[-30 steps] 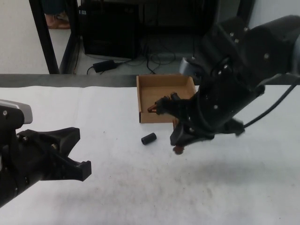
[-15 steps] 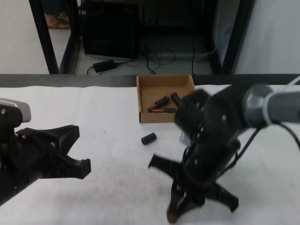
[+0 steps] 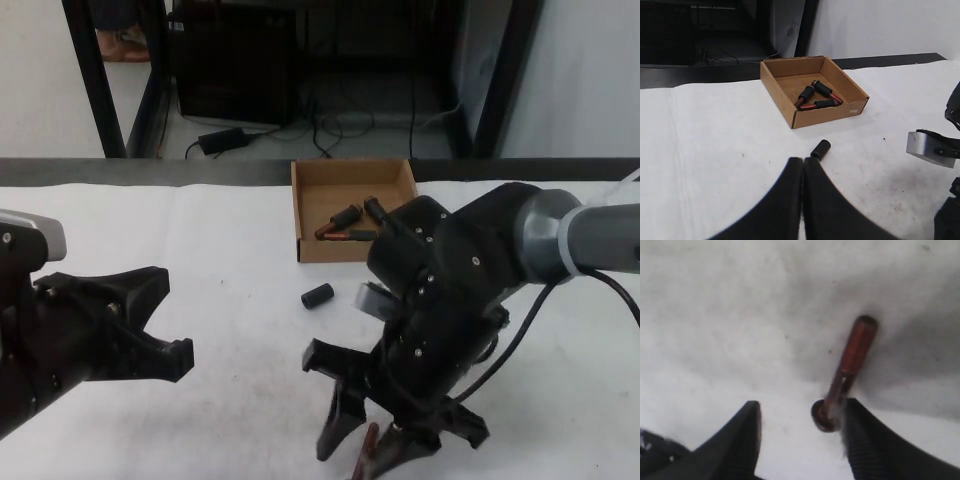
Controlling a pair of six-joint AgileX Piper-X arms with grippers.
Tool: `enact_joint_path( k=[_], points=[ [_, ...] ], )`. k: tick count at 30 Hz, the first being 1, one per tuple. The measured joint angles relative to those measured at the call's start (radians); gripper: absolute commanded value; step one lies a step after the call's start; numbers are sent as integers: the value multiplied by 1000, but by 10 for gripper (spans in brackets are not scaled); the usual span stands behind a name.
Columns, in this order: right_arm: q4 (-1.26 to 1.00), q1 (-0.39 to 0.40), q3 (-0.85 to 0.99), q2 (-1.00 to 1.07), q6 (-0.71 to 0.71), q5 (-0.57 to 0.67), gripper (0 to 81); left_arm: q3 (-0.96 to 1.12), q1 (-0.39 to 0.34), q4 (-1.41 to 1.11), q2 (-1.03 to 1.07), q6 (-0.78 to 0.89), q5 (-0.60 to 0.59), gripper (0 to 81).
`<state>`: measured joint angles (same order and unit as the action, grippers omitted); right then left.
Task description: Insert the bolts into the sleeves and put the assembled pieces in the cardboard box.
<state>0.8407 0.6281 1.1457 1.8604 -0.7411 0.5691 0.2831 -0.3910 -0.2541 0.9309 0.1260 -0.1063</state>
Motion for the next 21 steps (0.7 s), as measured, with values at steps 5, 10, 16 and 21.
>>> enact_joint_path(
  k=[5,10,16,21],
  points=[
    [11,0,40,-31,180,61,435,0,0,-8,0,0,0,6],
    [133,0,180,-95,518,18,435,0,0,-7,0,-5,0,6],
    [376,40,313,-131,1259,-178,435,0,0,-7,0,-15,0,6],
    [410,80,276,-128,1846,-235,355,0,0,-7,0,-15,0,6]
  ],
)
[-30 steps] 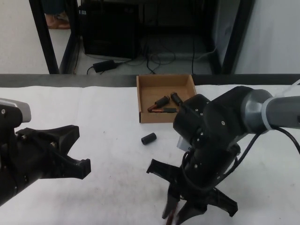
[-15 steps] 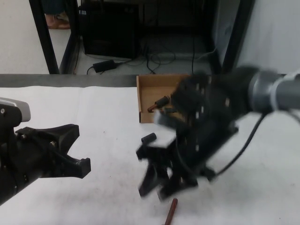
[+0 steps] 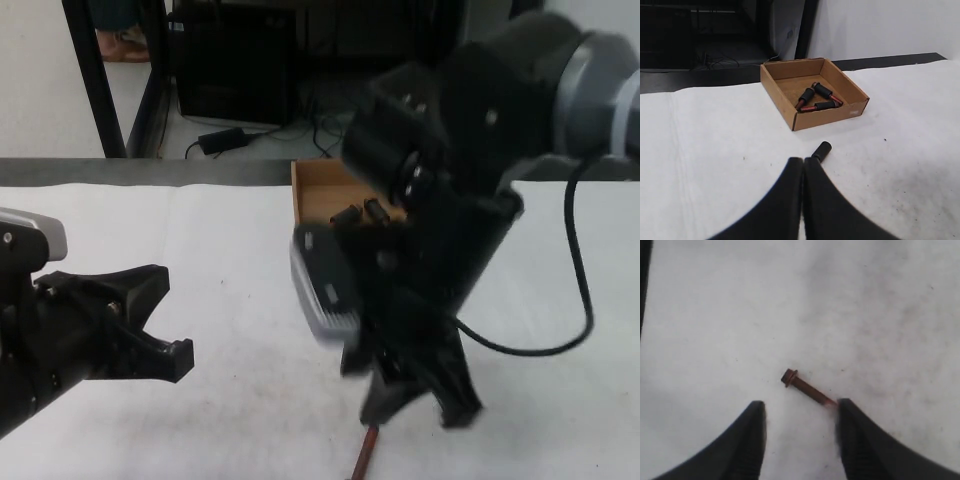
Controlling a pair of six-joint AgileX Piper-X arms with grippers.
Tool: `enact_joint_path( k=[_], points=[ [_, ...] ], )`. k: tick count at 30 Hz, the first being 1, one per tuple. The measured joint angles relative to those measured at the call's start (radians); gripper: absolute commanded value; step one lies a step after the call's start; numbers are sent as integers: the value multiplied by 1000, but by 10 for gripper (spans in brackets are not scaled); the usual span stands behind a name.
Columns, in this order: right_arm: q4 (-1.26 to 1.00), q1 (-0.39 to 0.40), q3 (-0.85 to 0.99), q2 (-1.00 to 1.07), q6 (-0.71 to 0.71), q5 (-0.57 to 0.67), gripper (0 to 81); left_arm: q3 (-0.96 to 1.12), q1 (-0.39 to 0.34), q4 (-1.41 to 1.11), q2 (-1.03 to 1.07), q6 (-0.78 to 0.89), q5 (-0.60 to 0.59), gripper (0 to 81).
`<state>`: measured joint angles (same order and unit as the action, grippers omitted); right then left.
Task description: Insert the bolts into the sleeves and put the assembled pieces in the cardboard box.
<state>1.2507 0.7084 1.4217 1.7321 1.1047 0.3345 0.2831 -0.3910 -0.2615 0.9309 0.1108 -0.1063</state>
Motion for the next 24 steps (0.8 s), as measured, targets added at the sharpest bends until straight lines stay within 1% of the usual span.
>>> enact_joint_path(
  k=[1,2,5,8,9,11,12,16,18,20,24],
  points=[
    [0,5,-13,0,79,0,330,0,0,0,0,0,0,6],
    [-10,13,-50,0,209,0,311,0,0,0,0,-4,0,6],
    [-58,17,-113,2,382,0,302,0,0,0,0,-33,0,6],
    [-144,17,-174,2,512,0,302,0,13,0,0,-50,-1,6],
    [-149,17,-177,2,519,0,302,0,25,0,0,-52,-1,6],
    [-219,17,-214,2,591,0,302,0,61,0,0,-52,-1,6],
    [-226,17,-217,2,597,0,302,0,86,0,0,-46,0,6],
    [-342,17,-280,2,702,0,302,-12,188,-8,0,3,2,6],
    [-398,17,-308,2,742,0,302,-29,252,-18,-6,16,-13,6],
    [-442,17,-337,2,786,0,302,-38,288,-32,-30,17,-38,6],
    [-454,17,-355,2,826,0,302,-38,298,-44,-61,18,-51,6]
  ],
)
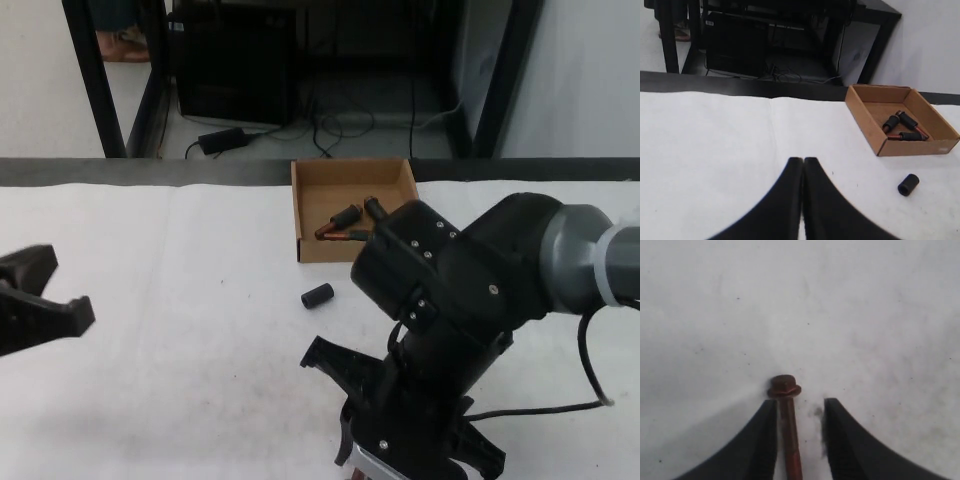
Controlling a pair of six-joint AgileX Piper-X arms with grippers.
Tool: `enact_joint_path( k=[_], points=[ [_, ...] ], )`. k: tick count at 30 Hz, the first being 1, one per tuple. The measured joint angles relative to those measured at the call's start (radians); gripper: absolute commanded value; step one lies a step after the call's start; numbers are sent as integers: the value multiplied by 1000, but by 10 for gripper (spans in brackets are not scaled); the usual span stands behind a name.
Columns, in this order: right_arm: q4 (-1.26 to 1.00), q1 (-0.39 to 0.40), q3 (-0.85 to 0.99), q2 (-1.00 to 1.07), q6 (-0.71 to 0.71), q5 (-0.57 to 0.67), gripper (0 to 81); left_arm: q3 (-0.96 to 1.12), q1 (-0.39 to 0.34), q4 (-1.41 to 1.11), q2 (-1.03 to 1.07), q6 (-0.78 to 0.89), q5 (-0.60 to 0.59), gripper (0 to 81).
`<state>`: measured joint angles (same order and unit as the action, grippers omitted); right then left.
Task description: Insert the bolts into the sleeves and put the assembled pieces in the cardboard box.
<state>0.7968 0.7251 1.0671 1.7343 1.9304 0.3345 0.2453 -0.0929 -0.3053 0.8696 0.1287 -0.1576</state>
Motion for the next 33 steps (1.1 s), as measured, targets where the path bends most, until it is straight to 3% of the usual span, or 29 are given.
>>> enact_joint_path(
  k=[16,18,22,33],
  points=[
    [-102,-26,-7,86,33,-47,298,-5,0,-2,-11,0,-1,6],
    [-104,-34,-7,86,36,-45,241,-5,0,-2,-11,0,-1,6],
    [-98,-46,-7,86,36,-49,0,-5,0,-2,-11,0,-1,6],
    [-72,-50,-5,86,-14,-100,3,-5,0,-2,-11,0,-1,6]
  ],
)
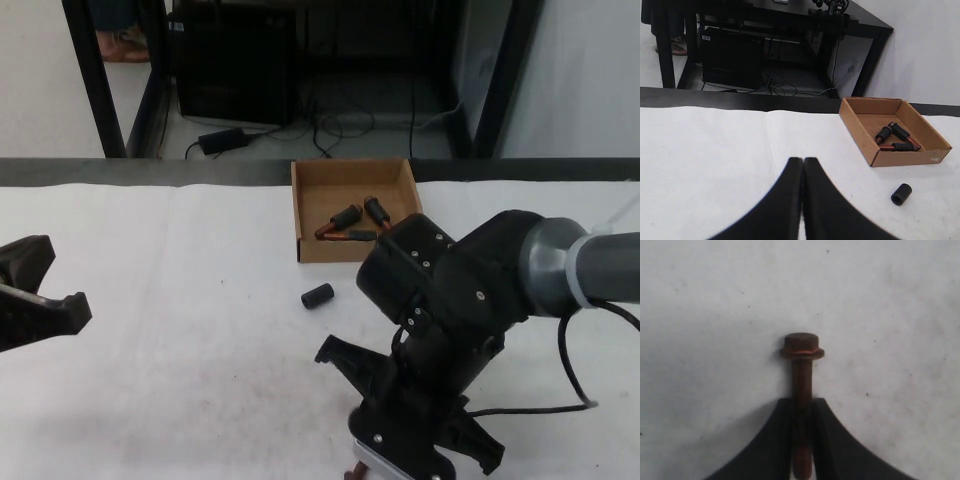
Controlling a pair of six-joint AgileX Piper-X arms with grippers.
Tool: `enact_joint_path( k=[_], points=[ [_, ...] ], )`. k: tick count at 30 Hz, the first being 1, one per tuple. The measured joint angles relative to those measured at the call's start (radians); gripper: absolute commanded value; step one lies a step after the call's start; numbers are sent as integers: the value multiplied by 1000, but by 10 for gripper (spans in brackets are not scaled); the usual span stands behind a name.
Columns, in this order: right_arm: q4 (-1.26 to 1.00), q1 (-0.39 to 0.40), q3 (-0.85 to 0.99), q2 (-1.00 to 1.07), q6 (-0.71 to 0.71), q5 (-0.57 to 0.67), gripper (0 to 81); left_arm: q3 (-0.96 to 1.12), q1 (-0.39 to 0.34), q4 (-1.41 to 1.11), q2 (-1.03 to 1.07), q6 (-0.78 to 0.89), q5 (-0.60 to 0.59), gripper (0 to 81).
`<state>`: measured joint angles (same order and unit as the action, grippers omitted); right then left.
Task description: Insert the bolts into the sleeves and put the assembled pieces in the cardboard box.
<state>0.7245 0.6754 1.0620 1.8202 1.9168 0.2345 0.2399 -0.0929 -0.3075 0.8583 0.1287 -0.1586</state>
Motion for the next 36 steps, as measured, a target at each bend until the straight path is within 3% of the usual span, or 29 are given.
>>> enact_joint_path(
  k=[5,6,11,14,17,21,25,29,34,36],
  points=[
    [42,9,17,-41,-236,6,3,0,0,0,0,0,-9,6],
    [67,12,41,-58,-433,55,3,0,0,0,0,0,-22,6],
    [38,18,114,-132,-1107,193,3,0,0,-14,0,55,-110,5],
    [-22,9,125,-152,-1432,212,3,0,0,-23,0,112,-136,8],
    [-33,-5,124,-160,-1659,213,3,0,0,-25,14,127,-181,30],
    [-23,-18,105,-182,-1764,221,3,18,-59,-25,136,133,-242,42],
    [-12,-61,100,-270,-1785,213,3,71,-106,-20,212,28,-287,72],
    [2,-190,100,-347,-1853,193,3,126,-176,-15,313,-113,-305,144],
    [33,-360,100,-375,-1902,214,3,227,-246,48,430,-315,-308,298],
    [42,-410,100,-380,-1903,233,3,256,-255,73,451,-356,-308,318]
  ],
)
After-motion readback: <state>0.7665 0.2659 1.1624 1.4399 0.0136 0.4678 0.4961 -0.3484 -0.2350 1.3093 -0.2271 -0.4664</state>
